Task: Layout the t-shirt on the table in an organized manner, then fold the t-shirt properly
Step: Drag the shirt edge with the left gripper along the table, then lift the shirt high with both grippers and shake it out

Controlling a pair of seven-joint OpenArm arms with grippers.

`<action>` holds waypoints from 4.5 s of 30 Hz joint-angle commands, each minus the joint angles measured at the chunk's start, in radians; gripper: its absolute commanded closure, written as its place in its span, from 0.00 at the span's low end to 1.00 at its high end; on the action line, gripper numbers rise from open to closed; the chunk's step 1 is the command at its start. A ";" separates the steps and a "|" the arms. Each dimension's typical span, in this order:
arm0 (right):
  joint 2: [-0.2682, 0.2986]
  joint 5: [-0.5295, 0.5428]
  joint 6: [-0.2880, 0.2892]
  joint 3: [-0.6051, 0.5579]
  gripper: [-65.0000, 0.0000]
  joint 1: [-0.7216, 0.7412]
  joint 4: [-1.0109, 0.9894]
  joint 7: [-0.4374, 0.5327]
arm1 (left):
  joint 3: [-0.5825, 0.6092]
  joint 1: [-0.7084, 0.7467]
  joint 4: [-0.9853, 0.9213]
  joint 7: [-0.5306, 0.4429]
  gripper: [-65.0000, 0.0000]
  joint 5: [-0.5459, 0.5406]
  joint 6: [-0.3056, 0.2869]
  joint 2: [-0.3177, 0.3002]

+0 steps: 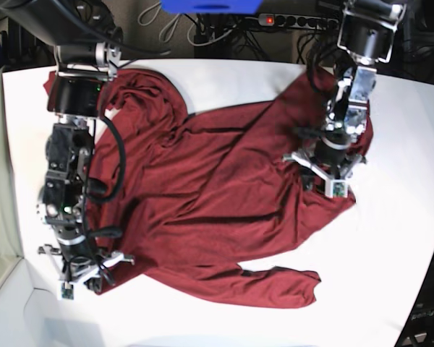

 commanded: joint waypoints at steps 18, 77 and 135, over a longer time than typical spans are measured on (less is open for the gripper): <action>-0.011 0.007 -0.003 0.003 1.00 0.032 0.022 0.036 | -0.433 0.150 0.483 0.380 0.63 -0.030 -0.016 0.100; -0.006 0.005 -0.003 0.003 1.00 0.065 0.017 0.036 | -0.492 -0.746 -0.245 0.214 0.99 0.306 -0.085 0.033; -0.005 0.091 -0.004 0.101 1.00 0.125 0.399 0.179 | -0.575 -0.835 0.460 0.342 0.99 -0.038 -0.148 -0.033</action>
